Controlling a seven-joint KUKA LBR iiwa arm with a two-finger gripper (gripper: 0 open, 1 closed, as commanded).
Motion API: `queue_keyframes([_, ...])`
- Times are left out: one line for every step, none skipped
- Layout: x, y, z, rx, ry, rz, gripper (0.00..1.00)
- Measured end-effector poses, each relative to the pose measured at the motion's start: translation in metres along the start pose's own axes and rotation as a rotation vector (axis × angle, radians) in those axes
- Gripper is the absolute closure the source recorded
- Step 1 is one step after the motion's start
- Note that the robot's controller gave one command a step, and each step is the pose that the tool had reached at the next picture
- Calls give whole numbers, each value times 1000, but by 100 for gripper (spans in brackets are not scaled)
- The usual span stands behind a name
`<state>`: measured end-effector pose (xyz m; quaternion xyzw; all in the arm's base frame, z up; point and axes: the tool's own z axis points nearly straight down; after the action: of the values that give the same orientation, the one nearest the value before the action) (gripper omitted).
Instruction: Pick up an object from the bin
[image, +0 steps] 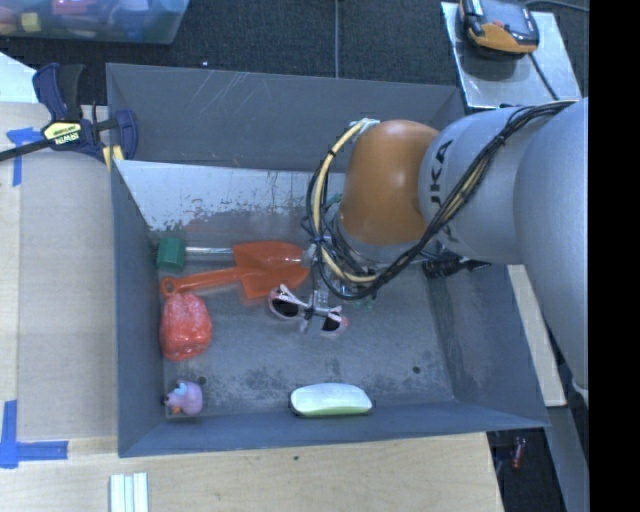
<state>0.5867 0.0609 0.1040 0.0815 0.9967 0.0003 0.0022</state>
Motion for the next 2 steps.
queue_keyframes([-10, -5, 35, -3, -11, 100, 0])
queue_keyframes([-6, -2, 32, -3, -8, 131, 100])
